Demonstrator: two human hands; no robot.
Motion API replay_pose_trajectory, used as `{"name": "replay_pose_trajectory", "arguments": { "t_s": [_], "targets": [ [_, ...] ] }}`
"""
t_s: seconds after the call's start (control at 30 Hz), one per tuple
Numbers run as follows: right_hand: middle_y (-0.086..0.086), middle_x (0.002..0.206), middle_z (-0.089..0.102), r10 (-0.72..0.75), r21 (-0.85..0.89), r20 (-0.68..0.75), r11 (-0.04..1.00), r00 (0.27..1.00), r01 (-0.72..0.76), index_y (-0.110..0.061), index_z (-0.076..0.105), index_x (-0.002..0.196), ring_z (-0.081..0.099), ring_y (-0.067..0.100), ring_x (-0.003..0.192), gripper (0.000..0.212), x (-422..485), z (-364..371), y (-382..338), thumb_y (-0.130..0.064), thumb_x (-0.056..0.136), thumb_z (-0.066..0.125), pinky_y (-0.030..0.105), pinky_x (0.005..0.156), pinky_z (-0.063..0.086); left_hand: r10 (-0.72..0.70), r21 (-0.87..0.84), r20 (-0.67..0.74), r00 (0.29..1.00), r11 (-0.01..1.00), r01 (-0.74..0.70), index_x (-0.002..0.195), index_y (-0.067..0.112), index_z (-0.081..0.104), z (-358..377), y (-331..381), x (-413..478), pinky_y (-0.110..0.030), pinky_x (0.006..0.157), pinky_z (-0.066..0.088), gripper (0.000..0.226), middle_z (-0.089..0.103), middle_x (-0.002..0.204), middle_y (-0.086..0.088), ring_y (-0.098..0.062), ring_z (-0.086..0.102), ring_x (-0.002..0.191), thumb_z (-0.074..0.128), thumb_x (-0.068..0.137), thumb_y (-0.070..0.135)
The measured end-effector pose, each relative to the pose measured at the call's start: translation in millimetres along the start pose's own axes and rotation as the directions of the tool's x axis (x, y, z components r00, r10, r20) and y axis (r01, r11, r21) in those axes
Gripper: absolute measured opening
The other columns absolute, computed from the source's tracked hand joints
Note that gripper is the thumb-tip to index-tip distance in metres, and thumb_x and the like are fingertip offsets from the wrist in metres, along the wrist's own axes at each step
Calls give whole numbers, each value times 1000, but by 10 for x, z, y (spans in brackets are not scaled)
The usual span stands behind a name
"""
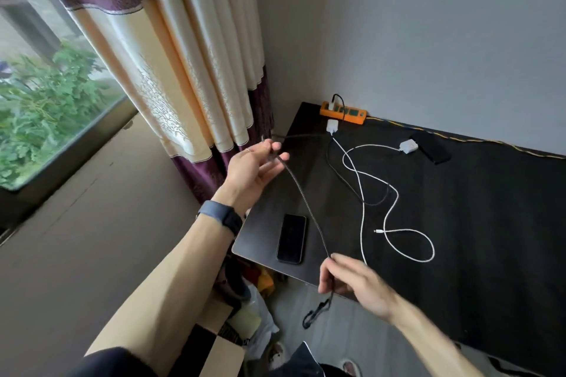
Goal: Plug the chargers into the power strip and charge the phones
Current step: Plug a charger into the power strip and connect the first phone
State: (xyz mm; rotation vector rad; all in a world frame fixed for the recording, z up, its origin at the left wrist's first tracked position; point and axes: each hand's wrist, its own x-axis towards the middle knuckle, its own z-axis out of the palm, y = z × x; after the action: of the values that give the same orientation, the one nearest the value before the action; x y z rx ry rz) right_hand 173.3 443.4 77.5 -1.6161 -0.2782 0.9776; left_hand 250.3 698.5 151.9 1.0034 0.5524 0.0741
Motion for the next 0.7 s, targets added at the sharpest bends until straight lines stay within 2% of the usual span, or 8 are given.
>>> {"name": "replay_pose_trajectory", "arguments": {
  "t_s": [0.17,0.27,0.33,0.4,0.47,0.53,0.6,0.7],
  "targets": [
    [4,76,71,22,-170,-10,985,1000,-24,-11,64,82,63,15,77,29,131,-119,75,-18,104,47,33,80,52,87,-105,-321,943,986,-127,101,10,59,-621,81,24,-24,76,60,7,67,86,1,-17,74,79,52,102,14],
    [-2,68,67,14,-352,-41,936,999,-28,-22,65,77,62,10,69,29,274,-127,120,-27,101,50,40,80,53,82,-45,-513,855,992,-122,92,12,56,-1071,-57,-75,-21,61,59,11,65,87,-3,-14,71,68,50,101,12],
    [-5,61,57,-40,-372,-25,928,999,28,-21,65,81,55,11,61,28,361,-54,44,-28,102,49,36,68,48,71,203,-629,774,976,75,103,8,56,-1345,-235,-144,-33,75,58,9,62,108,-15,-23,70,84,52,97,13],
    [-8,58,51,-83,-387,29,918,996,88,-23,66,85,47,10,58,26,462,77,-102,-32,102,49,27,60,41,209,596,-674,709,721,353,142,7,39,-1431,-469,-246,-45,107,38,58,44,142,-22,-36,48,128,58,91,26],
    [-11,56,50,-114,-435,81,890,990,138,-24,66,86,44,5,55,25,601,212,-257,-33,102,49,20,57,37,413,902,-322,851,407,144,147,16,42,-1226,-650,-385,-45,118,24,66,43,150,-15,-31,35,140,53,90,46],
    [-12,54,51,-142,-482,95,860,985,170,-27,64,78,42,2,52,28,736,278,-371,-32,102,50,20,56,35,238,968,100,966,200,-149,111,25,72,-859,-754,-520,-42,113,30,52,67,123,0,-18,52,125,37,93,59],
    [-12,52,50,-148,-542,62,825,987,158,-30,61,67,41,1,51,34,817,267,-473,-35,100,53,22,55,34,48,972,175,983,151,-181,79,16,66,-737,-797,-611,-38,96,45,56,71,88,2,-18,64,97,35,98,58],
    [-12,56,54,-117,-578,31,808,993,114,-26,72,76,46,0,53,32,812,67,-580,-43,97,56,16,58,37,150,977,212,966,2,-215,77,17,58,-952,-715,-572,-40,79,52,48,69,84,-1,-24,64,85,38,100,55]
  ]
}}
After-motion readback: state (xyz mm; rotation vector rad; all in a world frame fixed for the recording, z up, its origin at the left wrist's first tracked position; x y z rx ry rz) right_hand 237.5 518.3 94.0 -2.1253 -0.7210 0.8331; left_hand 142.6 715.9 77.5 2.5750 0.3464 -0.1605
